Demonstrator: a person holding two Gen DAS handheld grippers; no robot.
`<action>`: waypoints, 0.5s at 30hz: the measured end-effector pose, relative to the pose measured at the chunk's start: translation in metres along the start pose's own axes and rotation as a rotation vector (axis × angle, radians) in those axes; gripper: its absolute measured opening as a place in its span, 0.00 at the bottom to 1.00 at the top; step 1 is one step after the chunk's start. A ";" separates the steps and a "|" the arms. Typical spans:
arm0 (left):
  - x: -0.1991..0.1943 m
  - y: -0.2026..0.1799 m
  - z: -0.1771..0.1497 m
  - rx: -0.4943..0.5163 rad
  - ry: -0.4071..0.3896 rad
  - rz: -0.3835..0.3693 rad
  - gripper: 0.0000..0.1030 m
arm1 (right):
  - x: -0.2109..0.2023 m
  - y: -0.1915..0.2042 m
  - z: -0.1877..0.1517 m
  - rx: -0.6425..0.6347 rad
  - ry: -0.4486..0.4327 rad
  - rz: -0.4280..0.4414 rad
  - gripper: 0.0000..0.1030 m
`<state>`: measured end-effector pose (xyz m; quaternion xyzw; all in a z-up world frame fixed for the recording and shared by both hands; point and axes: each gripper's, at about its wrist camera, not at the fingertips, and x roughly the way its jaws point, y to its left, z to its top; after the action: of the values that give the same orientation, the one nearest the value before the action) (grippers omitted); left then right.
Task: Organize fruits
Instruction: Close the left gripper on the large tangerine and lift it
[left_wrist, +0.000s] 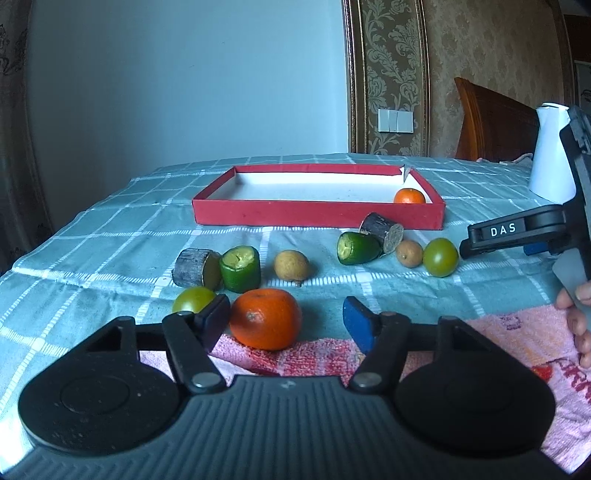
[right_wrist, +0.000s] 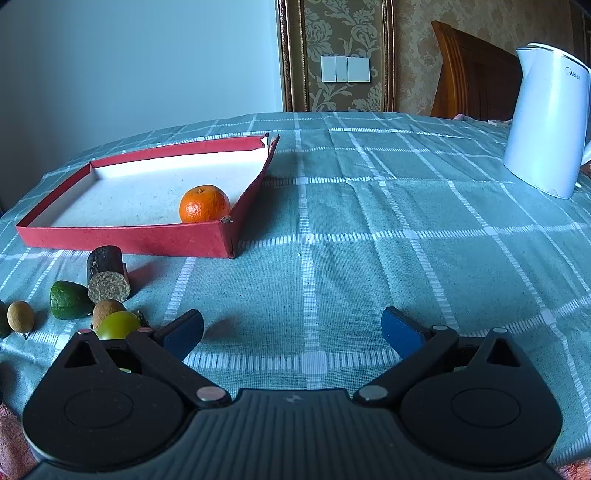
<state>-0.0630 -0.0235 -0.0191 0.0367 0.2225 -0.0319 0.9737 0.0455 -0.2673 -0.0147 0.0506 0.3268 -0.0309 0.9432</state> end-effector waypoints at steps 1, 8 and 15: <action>0.001 -0.001 0.000 0.002 0.000 0.006 0.63 | 0.000 0.000 0.000 0.002 -0.001 0.002 1.00; 0.008 0.000 -0.006 -0.003 0.022 0.030 0.54 | 0.000 -0.002 0.000 0.010 -0.006 0.009 1.00; 0.008 0.008 -0.002 -0.038 0.034 0.011 0.39 | -0.001 -0.002 0.000 0.011 -0.006 0.009 1.00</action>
<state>-0.0556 -0.0154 -0.0242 0.0202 0.2395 -0.0217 0.9704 0.0448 -0.2692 -0.0147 0.0570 0.3234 -0.0286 0.9441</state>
